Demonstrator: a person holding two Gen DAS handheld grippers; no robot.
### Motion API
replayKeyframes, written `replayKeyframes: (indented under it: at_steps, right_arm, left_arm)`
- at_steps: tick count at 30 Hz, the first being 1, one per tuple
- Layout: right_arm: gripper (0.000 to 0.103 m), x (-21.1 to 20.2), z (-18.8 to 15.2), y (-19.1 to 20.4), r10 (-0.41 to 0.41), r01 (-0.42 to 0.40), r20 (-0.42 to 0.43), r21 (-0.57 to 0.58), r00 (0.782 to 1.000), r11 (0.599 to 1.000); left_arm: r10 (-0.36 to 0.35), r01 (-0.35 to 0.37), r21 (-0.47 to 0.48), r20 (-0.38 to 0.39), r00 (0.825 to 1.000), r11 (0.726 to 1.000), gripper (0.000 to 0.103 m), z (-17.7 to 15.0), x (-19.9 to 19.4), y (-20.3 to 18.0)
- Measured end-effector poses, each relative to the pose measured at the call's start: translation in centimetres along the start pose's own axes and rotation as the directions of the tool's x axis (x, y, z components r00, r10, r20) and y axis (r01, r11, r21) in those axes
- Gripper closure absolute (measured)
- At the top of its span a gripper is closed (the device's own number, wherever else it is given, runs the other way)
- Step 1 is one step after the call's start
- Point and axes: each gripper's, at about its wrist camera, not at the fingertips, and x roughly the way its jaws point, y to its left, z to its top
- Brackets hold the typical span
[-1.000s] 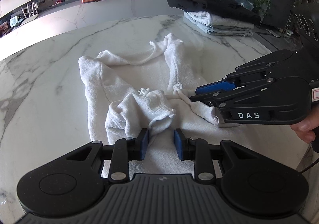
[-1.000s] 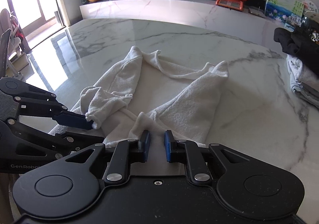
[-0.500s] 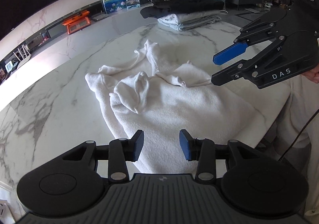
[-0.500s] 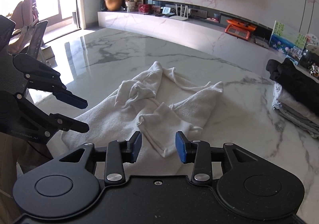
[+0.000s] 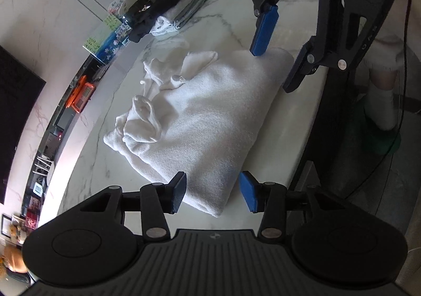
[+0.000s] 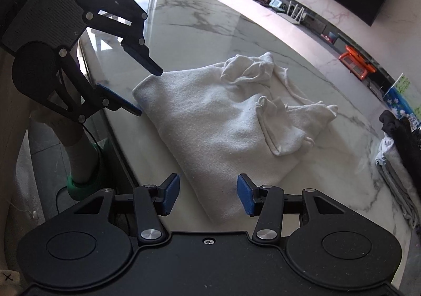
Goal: Fold clothes
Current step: 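Grasp the sides of the folded bundle with both grippers and lift it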
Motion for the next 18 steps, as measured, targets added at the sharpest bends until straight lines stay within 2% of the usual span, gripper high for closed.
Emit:
replayKeyframes:
  at_steps: [3,11,12,16,18]
  right_arm:
    - [0.057,0.5,-0.3,0.3,-0.016,0.016,-0.014,-0.037,1.000,0.999]
    - [0.057,1.5,-0.4,1.2,-0.058,0.052,-0.041,-0.130,0.997,0.990]
    - [0.059,1.6,-0.4,1.3,-0.066,0.059,-0.041,-0.141,0.997,0.988]
    - [0.068,2.1,-0.5,1.8,-0.102,0.093,-0.040,-0.177,0.994,0.980]
    - [0.078,2.2,-0.5,2.1,-0.116,0.107,-0.039,-0.198,0.992,0.974]
  left_arm:
    - [0.032,-0.030,0.082,-0.018,0.999,0.996,0.060,-0.1,0.9,-0.9]
    - [0.068,-0.064,0.160,-0.018,0.998,0.985,0.061,0.1,2.2,-1.4]
    - [0.070,-0.067,0.169,-0.015,0.997,0.983,0.068,0.1,2.2,-1.5]
    - [0.048,-0.045,0.165,-0.012,0.999,0.985,0.081,-0.1,2.6,-1.4]
    - [0.025,-0.023,0.144,-0.018,1.000,0.989,0.085,0.0,2.7,-1.1]
